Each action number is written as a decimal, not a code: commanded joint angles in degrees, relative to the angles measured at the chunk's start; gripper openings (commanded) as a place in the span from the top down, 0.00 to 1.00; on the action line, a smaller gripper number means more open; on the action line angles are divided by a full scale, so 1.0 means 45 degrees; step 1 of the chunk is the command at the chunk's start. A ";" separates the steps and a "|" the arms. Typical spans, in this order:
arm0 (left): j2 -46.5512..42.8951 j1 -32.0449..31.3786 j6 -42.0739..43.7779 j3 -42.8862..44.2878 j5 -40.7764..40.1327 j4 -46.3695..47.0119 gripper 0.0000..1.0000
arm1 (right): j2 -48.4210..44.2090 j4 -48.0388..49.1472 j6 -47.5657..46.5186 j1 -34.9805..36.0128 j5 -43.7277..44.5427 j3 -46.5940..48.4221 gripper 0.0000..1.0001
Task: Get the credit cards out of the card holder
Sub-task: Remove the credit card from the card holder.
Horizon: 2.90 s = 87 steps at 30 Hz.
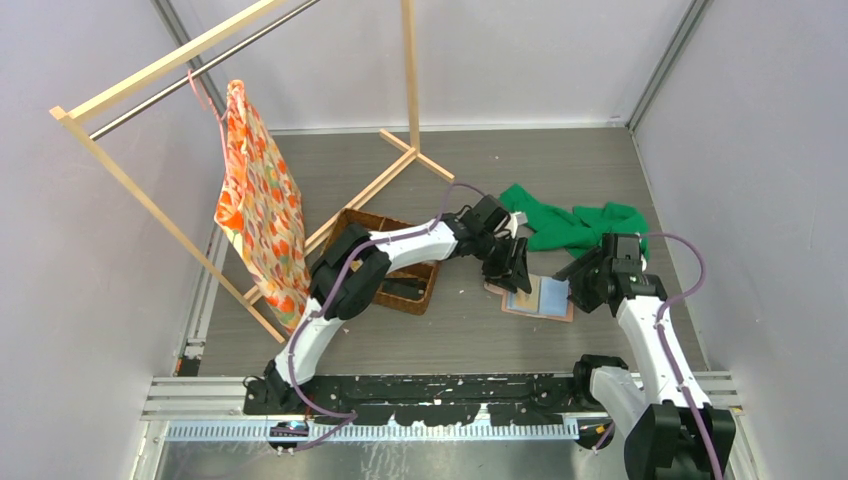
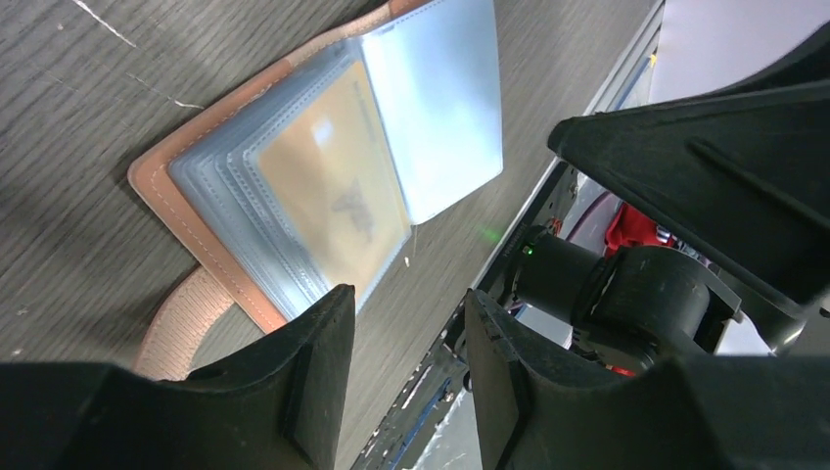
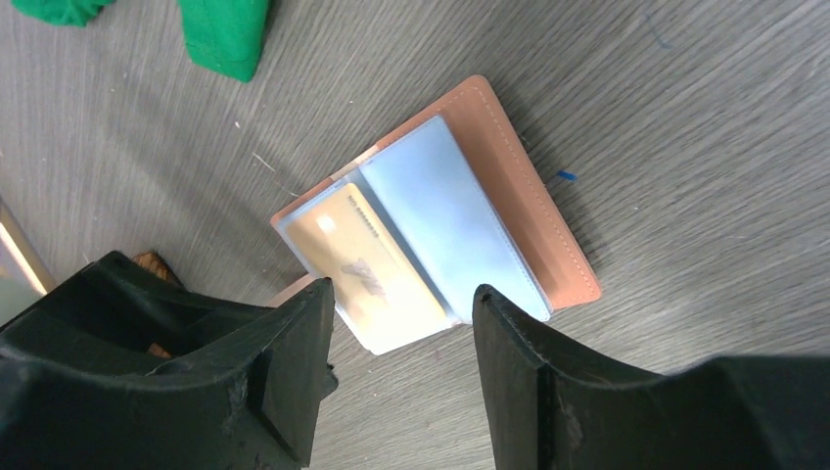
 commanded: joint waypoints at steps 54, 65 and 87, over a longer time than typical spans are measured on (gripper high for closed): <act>-0.6849 0.0487 0.1682 -0.3270 -0.2319 -0.2438 0.48 | 0.6095 -0.0083 -0.1745 0.5786 0.3854 0.2822 0.42; -0.6504 0.0486 0.1682 -0.3023 -0.2091 -0.2329 0.48 | 0.4849 -0.0885 -0.1573 0.5781 0.4437 0.2699 0.61; -0.5934 0.0391 0.1740 -0.2464 -0.1385 -0.2127 0.48 | 0.2464 -0.4354 0.2118 0.4959 0.7521 0.2173 0.46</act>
